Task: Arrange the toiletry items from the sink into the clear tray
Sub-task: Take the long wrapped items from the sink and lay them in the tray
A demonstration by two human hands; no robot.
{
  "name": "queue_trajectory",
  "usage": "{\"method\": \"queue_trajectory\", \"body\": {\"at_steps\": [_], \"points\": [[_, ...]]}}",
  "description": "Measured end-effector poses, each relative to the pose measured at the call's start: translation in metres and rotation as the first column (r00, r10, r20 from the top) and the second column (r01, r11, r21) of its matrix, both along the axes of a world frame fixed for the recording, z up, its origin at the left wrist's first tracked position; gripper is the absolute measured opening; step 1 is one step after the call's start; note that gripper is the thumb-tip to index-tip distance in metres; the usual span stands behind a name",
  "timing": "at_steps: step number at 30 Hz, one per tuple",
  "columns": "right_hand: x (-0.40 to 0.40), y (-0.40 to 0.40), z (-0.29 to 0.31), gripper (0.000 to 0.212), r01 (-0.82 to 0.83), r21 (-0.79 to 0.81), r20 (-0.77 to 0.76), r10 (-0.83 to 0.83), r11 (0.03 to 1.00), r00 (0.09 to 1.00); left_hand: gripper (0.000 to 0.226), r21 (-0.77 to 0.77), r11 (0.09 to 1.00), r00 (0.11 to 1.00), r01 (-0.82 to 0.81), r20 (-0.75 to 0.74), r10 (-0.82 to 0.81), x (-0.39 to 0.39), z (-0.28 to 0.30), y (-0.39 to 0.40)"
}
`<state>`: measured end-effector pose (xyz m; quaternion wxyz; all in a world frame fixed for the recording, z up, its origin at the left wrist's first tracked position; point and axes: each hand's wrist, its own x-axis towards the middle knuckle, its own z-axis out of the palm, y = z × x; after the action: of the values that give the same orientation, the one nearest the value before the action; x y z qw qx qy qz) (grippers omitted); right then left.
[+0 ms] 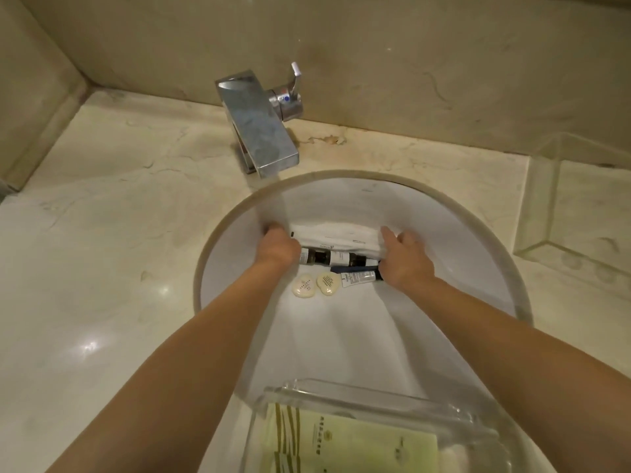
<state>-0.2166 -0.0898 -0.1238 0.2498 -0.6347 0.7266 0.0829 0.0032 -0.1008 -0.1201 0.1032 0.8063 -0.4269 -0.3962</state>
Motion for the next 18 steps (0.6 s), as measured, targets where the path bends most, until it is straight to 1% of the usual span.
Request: {"method": "queue_trajectory", "body": {"at_steps": [2, 4, 7, 11, 14, 15, 18], "points": [[-0.002, -0.003, -0.007, 0.059, -0.052, -0.033, -0.044, 0.051, 0.998, 0.998, 0.033, 0.016, 1.000, 1.000, 0.002, 0.020, -0.002, -0.003, -0.004, -0.002], [-0.003, -0.005, -0.011, 0.048, -0.058, -0.049, -0.060, 0.055, 0.997, 0.997, 0.036, 0.032, 0.999, 0.999, 0.008, 0.039, -0.009, -0.006, -0.007, -0.003], [-0.003, -0.008, -0.014, 0.037, -0.079, -0.069, -0.087, 0.073, 0.994, 0.994, 0.035, 0.058, 0.998, 0.996, 0.040, 0.073, -0.045, -0.010, -0.008, 0.000], [-0.003, -0.008, -0.010, 0.032, -0.125, -0.120, -0.147, 0.107, 0.985, 0.983, 0.035, 0.095, 0.994, 0.996, 0.062, 0.060, -0.068, -0.012, -0.008, 0.004], [-0.002, -0.004, -0.005, 0.032, -0.304, -0.161, -0.315, 0.243, 0.939, 0.917, 0.036, 0.089, 0.992, 0.994, 0.089, 0.048, -0.094, -0.011, -0.007, 0.005], [-0.002, -0.002, -0.004, 0.032, -0.340, -0.166, -0.338, 0.270, 0.926, 0.901, 0.036, 0.090, 0.990, 0.994, 0.104, 0.036, -0.108, -0.010, -0.006, 0.006], [-0.002, 0.005, -0.003, 0.030, -0.329, -0.181, -0.273, 0.274, 0.927, 0.922, 0.036, 0.099, 0.989, 0.994, 0.111, -0.014, -0.110, -0.006, -0.003, 0.007]]}}
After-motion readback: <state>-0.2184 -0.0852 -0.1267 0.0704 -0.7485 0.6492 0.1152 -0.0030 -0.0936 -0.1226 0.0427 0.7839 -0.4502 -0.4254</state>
